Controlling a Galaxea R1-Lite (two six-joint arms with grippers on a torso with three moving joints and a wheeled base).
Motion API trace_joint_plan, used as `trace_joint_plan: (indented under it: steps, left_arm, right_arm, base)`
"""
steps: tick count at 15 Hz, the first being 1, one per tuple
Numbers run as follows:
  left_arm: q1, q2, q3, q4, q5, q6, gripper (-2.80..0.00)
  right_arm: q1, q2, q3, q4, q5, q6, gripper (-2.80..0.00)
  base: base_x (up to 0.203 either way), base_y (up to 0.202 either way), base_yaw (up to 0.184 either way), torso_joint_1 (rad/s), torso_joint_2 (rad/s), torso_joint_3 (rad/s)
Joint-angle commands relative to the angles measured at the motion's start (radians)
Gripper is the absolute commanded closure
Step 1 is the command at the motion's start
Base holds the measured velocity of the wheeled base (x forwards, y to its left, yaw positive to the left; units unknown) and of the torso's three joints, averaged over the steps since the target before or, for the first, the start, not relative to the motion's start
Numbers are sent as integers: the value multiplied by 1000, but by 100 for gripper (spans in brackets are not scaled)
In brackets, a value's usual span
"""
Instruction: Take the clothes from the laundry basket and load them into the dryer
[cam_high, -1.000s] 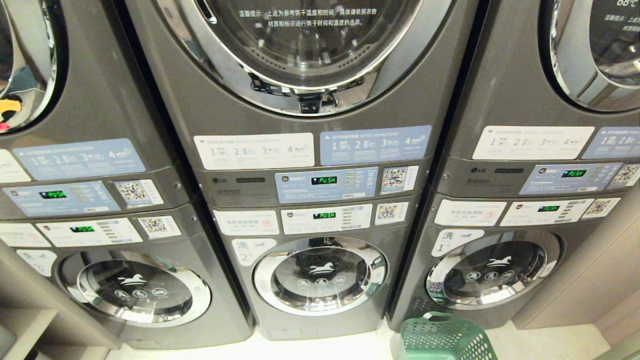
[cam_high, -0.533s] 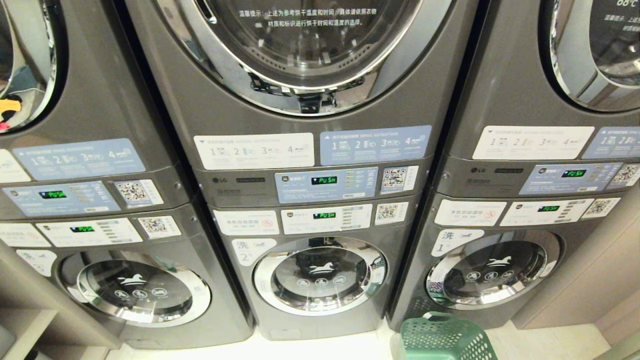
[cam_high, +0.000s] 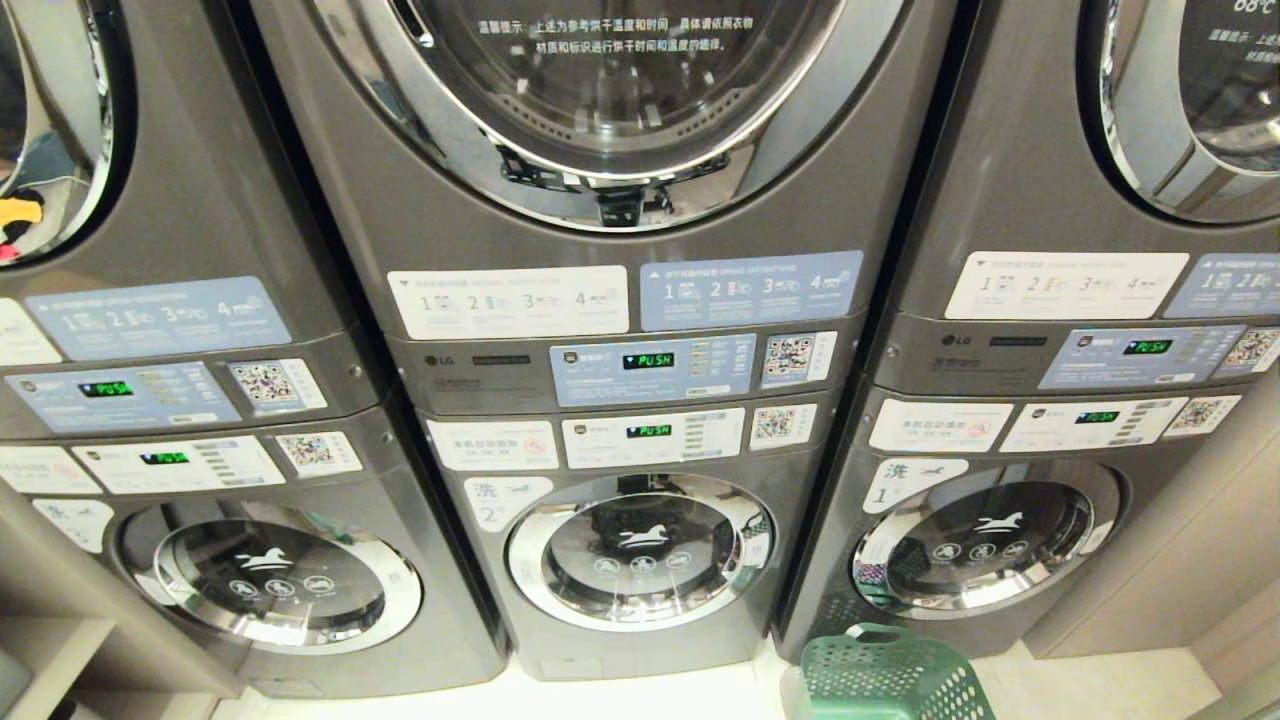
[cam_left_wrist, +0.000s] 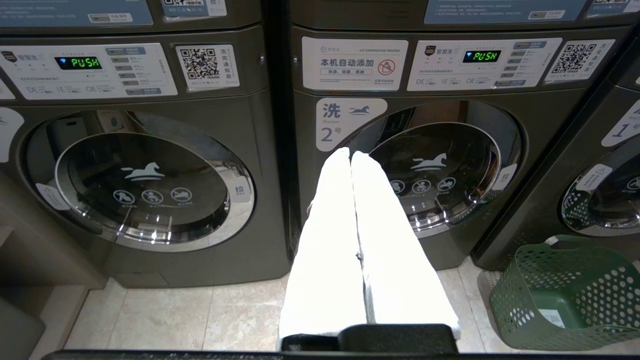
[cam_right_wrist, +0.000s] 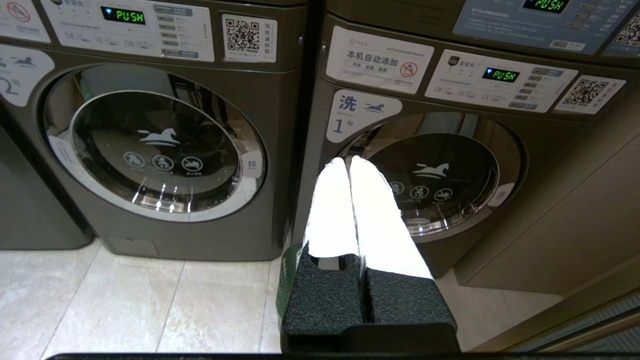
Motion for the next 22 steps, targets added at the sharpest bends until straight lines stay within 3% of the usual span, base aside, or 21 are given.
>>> trace_joint_plan:
  steps: [1,13,18,22]
  left_arm:
    - [1,1,0,-1,0,0,0]
    - [1,0,0,0,0,0,0]
    - [1,1,0,-1,0,0,0]
    - [1,1,0,0,1,0,0]
  right_arm:
    - [0,-13,2,0,1,-9,0]
    - [0,-13,0,-1,16,-72,0]
    - [0,-13,0,0,-21,9,0]
    - [0,-13,0,0,-21,11,0]
  base:
    - [0,0,0,0,0,0]
    - [0,0,0,0,0,0]
    - [0,0,0,0,0,0]
    - [0,0,0,0,0,0]
